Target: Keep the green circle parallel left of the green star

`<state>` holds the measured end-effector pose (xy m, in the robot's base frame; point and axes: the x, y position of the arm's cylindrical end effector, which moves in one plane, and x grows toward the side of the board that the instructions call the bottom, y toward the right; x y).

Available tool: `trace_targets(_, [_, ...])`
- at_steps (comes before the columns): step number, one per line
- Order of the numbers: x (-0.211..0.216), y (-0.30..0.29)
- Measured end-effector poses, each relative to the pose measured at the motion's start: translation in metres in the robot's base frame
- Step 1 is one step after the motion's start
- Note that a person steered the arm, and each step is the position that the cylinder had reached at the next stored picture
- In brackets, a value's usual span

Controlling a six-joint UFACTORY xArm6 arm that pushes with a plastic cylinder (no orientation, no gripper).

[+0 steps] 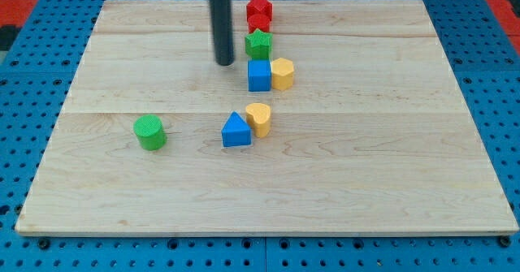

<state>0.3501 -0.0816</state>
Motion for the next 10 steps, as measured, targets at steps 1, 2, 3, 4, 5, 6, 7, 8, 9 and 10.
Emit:
trace_targets(1, [0.051,-0.061])
trace_targets(2, [0.063,-0.139])
trace_targets(3, [0.129,-0.133])
trace_targets(4, [0.156,-0.079])
trace_targets(5, [0.141,-0.034])
trace_targets(6, [0.098,-0.039])
trace_targets(7, [0.078,-0.033])
trace_targets(8, [0.076,-0.012])
trace_targets(9, [0.075,0.021])
trace_targets(10, [0.048,0.024])
